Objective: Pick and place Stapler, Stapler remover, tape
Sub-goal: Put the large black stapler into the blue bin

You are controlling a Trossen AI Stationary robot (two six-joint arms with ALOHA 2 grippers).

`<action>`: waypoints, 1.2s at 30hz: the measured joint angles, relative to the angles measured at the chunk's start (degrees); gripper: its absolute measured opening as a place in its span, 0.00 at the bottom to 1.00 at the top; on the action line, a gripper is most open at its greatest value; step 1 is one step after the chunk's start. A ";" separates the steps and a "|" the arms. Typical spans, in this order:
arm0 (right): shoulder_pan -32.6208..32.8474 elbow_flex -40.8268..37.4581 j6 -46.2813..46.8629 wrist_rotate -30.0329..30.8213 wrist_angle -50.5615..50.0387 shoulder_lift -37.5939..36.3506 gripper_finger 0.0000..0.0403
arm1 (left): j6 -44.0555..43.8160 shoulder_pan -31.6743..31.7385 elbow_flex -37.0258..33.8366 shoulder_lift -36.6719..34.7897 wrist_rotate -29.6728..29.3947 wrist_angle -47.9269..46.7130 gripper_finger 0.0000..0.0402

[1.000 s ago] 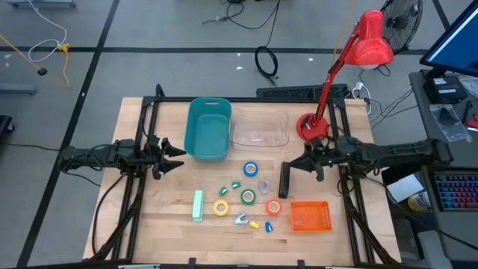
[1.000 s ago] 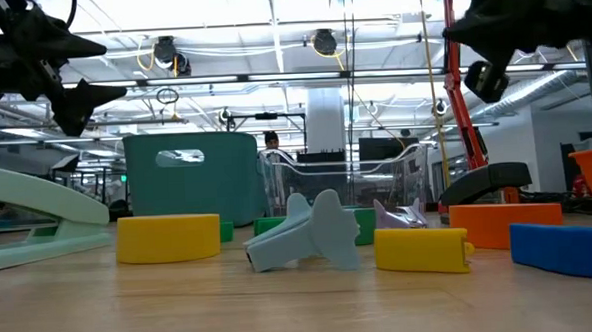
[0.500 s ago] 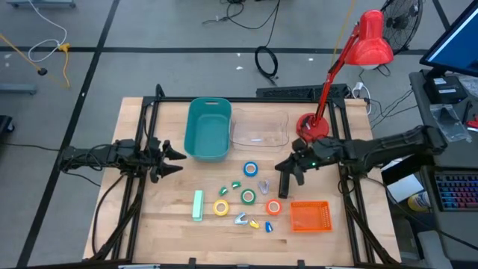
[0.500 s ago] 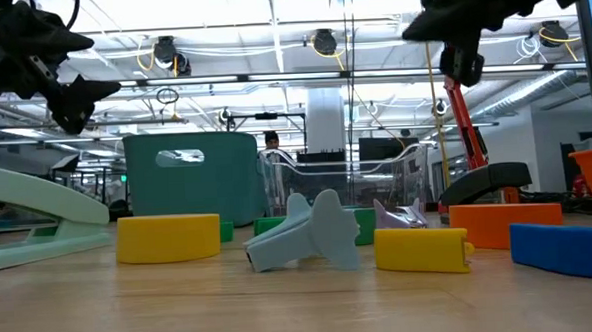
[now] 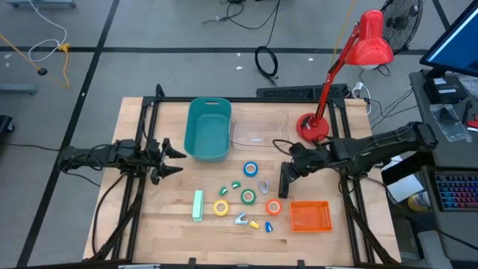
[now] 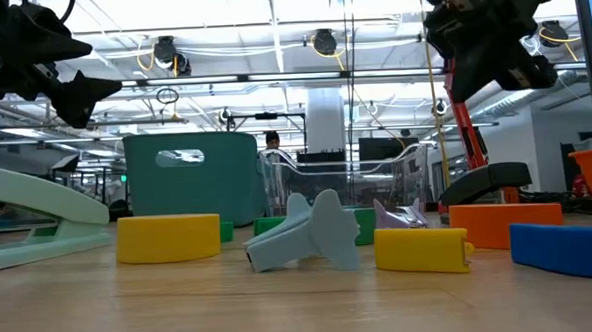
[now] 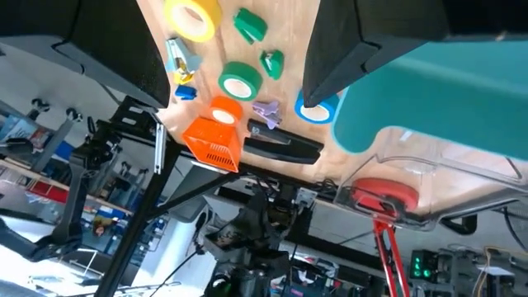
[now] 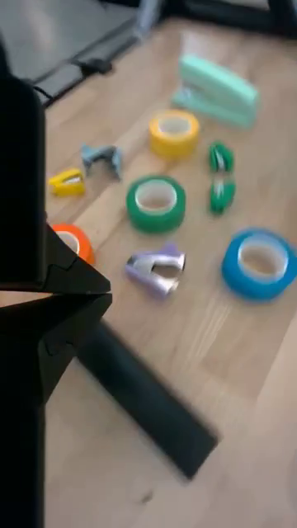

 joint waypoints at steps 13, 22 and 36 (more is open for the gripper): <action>-0.07 0.30 14.53 -4.57 -5.72 2.90 0.01 | -0.48 0.00 -0.02 0.02 -0.50 -2.58 0.70; -0.07 0.25 14.63 -4.52 -5.72 2.38 0.01 | -0.46 0.00 -0.02 0.00 -0.52 -2.52 0.70; -0.07 0.23 14.00 -4.57 -4.82 2.36 0.02 | -0.52 0.00 -0.02 0.02 -0.52 -2.50 0.70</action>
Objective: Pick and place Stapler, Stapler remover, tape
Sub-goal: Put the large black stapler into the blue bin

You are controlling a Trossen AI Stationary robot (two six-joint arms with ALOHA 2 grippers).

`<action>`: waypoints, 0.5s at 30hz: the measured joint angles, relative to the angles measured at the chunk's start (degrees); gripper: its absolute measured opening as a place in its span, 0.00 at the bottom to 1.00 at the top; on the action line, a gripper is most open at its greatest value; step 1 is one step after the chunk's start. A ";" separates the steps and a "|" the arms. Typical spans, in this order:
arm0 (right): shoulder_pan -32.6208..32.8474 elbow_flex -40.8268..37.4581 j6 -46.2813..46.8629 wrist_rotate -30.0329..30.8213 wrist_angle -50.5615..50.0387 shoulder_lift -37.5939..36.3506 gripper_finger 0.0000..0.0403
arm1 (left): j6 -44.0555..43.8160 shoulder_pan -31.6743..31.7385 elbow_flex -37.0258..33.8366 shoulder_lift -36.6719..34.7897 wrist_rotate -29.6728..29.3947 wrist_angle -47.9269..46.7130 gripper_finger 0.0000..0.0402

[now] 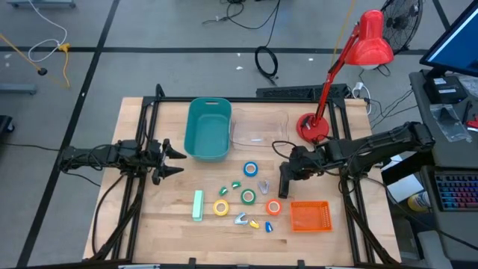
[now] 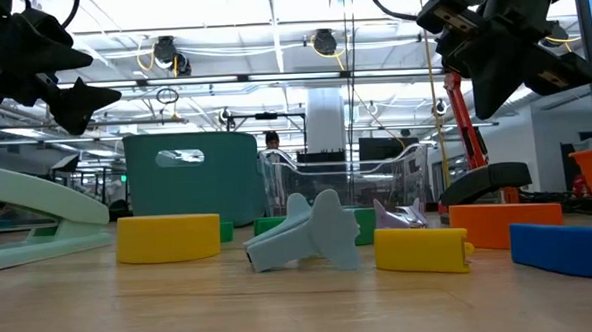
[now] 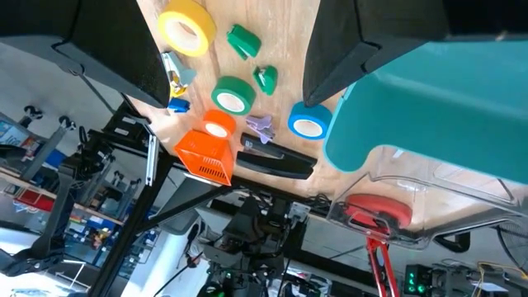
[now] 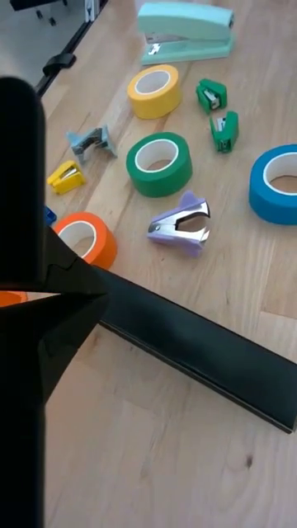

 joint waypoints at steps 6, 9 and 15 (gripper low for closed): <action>0.00 0.00 -0.22 -0.01 0.00 0.00 0.13 | 0.01 0.00 0.00 0.00 0.00 0.00 0.70; 0.00 0.00 1.08 0.00 -0.03 0.00 0.24 | 0.01 0.00 0.00 0.00 0.00 0.00 0.70; 0.00 0.00 1.39 0.13 0.03 0.00 0.45 | 0.00 0.00 0.00 0.00 0.00 0.00 0.70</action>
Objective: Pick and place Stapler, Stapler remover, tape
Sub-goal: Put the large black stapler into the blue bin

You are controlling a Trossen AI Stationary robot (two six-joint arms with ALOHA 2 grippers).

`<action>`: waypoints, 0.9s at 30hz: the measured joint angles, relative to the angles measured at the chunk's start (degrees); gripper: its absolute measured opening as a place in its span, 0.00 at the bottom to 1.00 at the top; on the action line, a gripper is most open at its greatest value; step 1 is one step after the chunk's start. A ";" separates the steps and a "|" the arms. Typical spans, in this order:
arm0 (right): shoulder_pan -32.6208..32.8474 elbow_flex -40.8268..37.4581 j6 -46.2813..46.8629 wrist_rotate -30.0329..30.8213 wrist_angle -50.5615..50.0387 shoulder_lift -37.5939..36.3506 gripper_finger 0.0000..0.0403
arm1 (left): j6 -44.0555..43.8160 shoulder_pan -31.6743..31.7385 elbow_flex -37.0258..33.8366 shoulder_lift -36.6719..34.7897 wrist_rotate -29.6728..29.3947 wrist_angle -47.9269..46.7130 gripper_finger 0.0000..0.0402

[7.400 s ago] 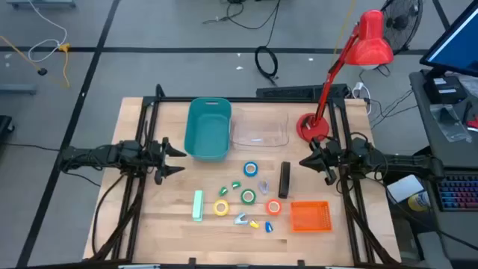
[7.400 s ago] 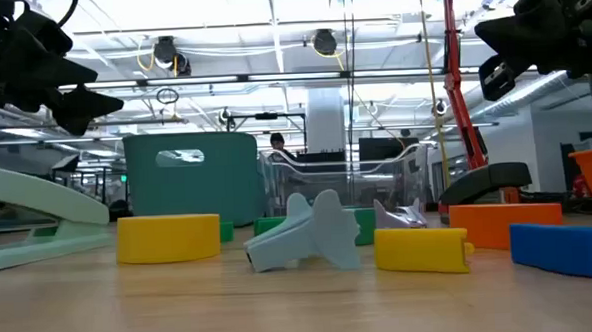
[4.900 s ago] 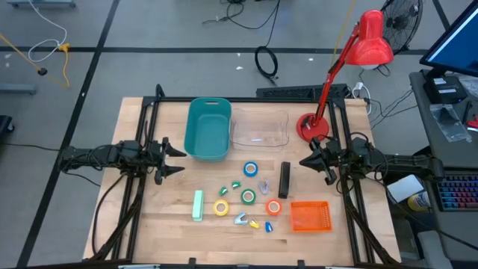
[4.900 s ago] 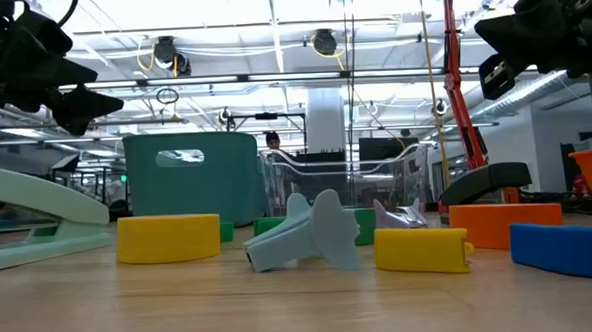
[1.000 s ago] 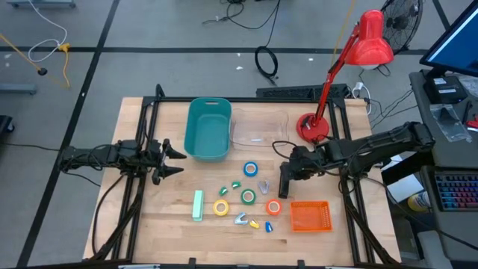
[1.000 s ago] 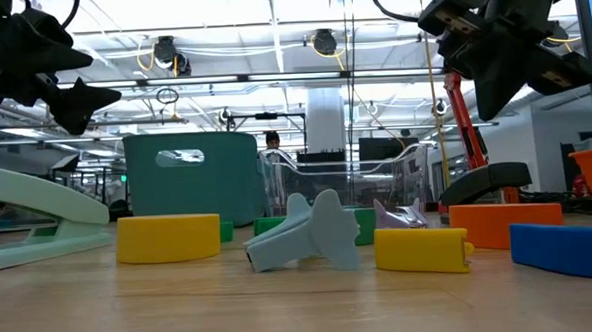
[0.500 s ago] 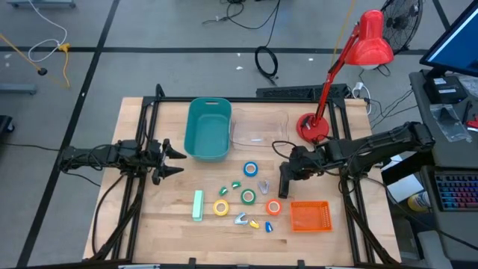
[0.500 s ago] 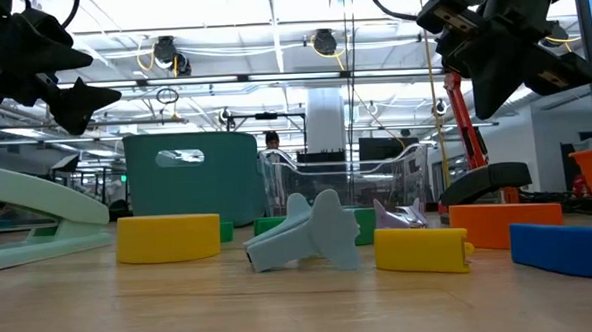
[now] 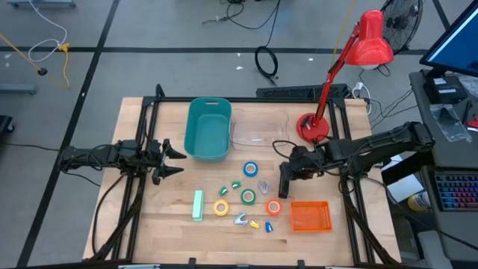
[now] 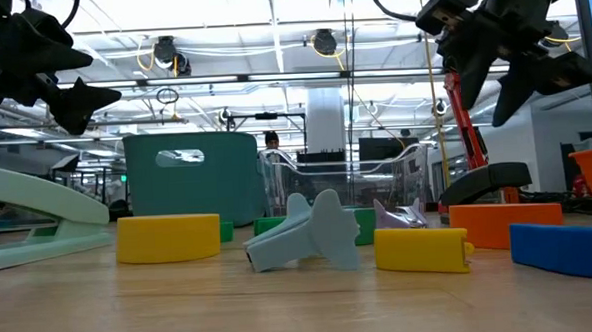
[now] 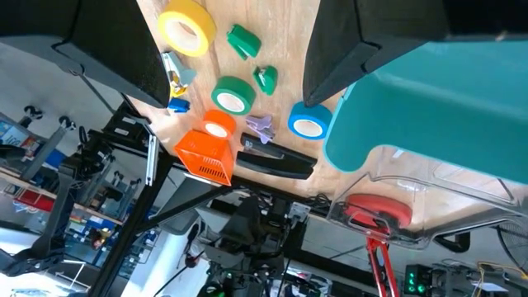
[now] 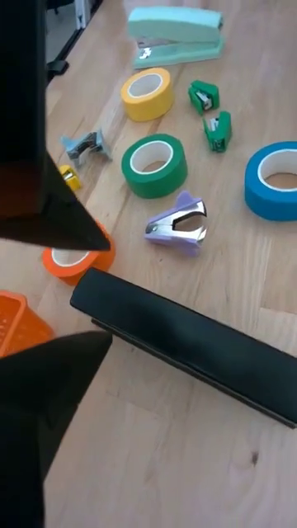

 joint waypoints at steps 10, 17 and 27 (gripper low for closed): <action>0.02 -0.04 -2.11 2.68 7.60 0.00 0.56 | 0.55 0.00 0.00 -0.02 0.00 0.00 0.70; 0.03 -0.04 2.31 -0.19 8.71 0.61 0.55 | 0.27 0.00 0.00 0.00 0.00 0.00 0.70; 2.29 13.06 4.23 -0.07 -9.45 10.28 0.55 | -0.11 0.00 0.00 -0.02 0.02 -0.46 0.70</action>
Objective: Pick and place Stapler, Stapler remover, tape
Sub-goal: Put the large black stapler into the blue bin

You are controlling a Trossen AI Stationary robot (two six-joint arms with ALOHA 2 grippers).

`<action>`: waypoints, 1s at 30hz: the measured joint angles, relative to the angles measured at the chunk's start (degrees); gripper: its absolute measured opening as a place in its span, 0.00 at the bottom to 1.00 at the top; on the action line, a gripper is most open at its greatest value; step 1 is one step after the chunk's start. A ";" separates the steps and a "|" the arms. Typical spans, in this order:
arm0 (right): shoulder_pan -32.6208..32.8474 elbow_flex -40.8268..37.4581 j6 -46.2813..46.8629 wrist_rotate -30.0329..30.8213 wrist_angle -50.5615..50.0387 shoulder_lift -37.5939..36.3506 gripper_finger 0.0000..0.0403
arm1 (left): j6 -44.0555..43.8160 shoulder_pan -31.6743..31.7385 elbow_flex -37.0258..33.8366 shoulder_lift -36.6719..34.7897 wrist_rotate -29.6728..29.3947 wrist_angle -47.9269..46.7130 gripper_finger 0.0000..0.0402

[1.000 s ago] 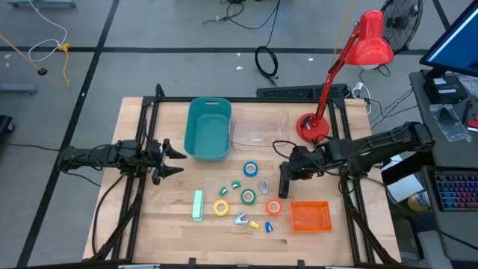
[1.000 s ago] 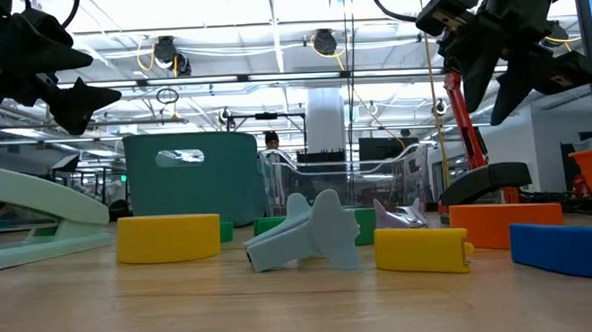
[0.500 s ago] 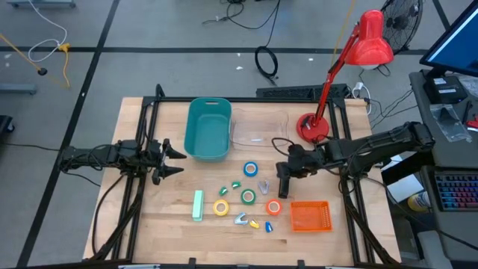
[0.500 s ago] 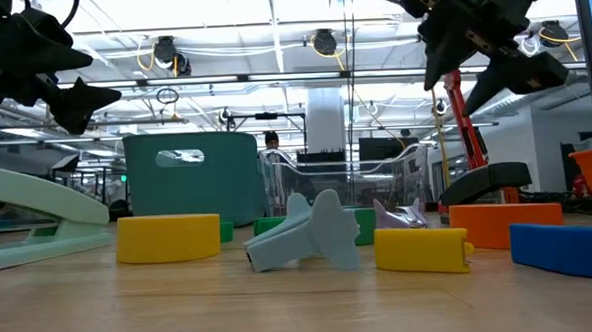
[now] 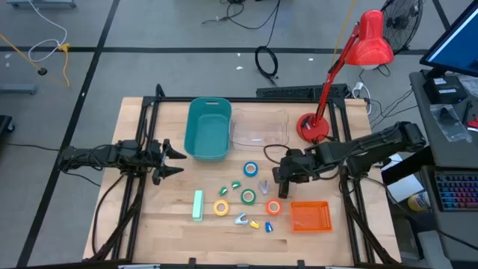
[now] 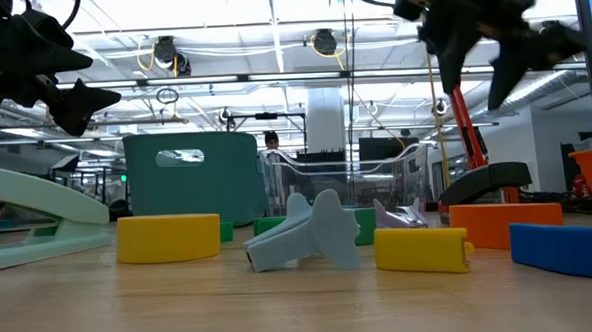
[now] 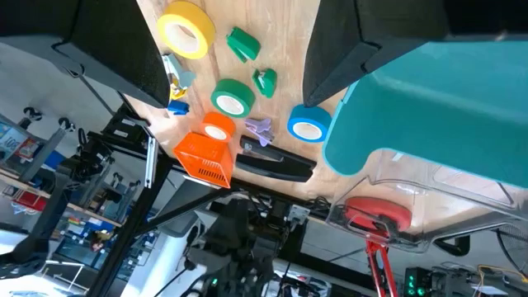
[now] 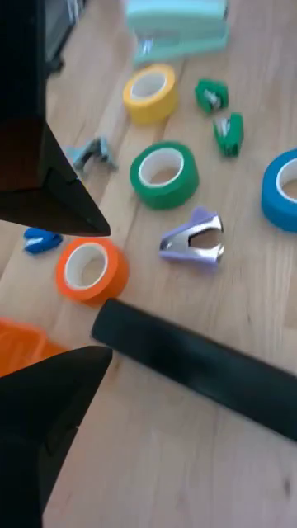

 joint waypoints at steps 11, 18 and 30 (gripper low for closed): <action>-0.17 7.80 -1.71 -0.87 -11.01 13.45 0.56 | 0.10 0.00 0.00 0.00 -0.01 -1.17 0.70; -1.20 7.80 -1.77 0.34 -11.38 15.75 0.56 | 0.48 0.00 0.00 0.00 -0.02 -1.16 0.70; -0.99 3.29 0.09 0.75 -8.05 17.27 0.55 | 0.17 0.02 0.00 0.00 -0.02 -1.20 0.70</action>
